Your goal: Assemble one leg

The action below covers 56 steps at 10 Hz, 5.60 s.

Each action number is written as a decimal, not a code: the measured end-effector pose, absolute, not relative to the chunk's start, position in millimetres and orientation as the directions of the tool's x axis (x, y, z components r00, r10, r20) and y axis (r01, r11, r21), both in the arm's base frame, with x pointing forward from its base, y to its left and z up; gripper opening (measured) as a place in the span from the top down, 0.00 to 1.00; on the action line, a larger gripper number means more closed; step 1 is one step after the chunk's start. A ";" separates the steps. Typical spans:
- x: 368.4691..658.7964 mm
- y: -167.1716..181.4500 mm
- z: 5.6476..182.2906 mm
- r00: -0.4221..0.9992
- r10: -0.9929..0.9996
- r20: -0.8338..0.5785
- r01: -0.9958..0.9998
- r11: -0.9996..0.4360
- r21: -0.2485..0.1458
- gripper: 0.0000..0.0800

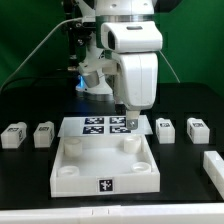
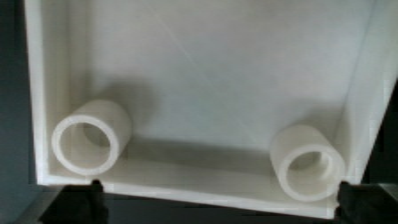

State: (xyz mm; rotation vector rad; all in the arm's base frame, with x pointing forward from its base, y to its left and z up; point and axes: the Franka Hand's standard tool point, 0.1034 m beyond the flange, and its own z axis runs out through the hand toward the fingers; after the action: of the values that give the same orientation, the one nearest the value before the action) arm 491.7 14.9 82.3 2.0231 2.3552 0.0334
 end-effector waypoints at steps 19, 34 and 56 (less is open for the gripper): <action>429.8 -5.1 8.0 0.023 1.000 0.001 0.998 -0.023 -0.061 0.92; 496.5 83.4 11.1 0.004 0.999 0.051 1.000 -0.002 -0.028 0.92; 492.5 82.4 29.1 0.153 0.988 0.001 0.987 -0.152 -0.060 0.19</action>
Offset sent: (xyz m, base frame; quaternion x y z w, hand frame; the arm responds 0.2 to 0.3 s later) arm -0.0555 -0.0383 -0.0427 0.0069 0.0225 0.0348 0.9991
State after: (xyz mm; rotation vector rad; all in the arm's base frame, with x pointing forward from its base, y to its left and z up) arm 492.5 82.4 29.1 2.4194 2.0747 -0.0601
